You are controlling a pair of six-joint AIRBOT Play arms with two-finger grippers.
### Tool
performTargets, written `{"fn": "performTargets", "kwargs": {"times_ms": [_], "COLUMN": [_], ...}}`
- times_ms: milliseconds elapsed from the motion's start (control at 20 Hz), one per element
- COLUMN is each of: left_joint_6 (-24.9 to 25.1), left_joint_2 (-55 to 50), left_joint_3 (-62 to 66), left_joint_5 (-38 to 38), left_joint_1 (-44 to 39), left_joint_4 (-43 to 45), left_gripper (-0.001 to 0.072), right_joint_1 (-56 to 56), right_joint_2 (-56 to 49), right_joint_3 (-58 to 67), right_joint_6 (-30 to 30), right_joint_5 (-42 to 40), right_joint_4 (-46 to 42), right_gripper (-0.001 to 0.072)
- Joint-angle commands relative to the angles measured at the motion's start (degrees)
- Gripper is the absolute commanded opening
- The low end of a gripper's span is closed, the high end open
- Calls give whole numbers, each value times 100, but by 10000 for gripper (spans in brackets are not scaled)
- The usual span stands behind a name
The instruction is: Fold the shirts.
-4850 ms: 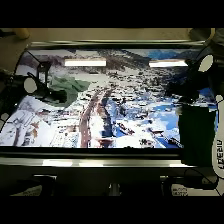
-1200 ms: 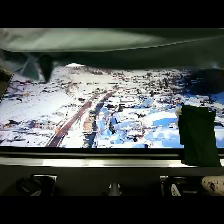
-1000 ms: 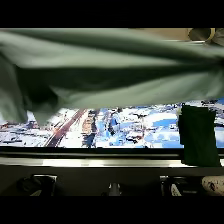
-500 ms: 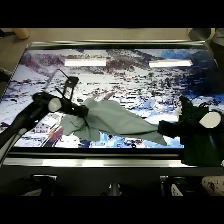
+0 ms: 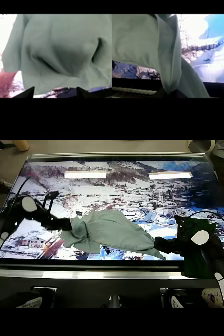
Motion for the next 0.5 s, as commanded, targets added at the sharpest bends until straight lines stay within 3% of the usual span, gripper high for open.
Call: {"fn": "performTargets", "kwargs": {"times_ms": [0,150,450], "left_joint_6": [85,13,-4], "left_joint_2": [511,319,-358], "left_joint_3": [-1687,-2599,-2699], "left_joint_5": [822,2114,3034], "left_joint_1": [240,-304,-940], "left_joint_4": [-1521,-2238,-2857], "left_gripper": [609,609,626], "right_joint_1": [2,2,2], "right_joint_2": [-7,-7,-7], "right_joint_3": [-24,-24,-22], "right_joint_6": [-26,-26,-26], "right_joint_5": [-59,-131,-140], "right_joint_4": [4,4,9], "right_gripper": [18,18,18]}}
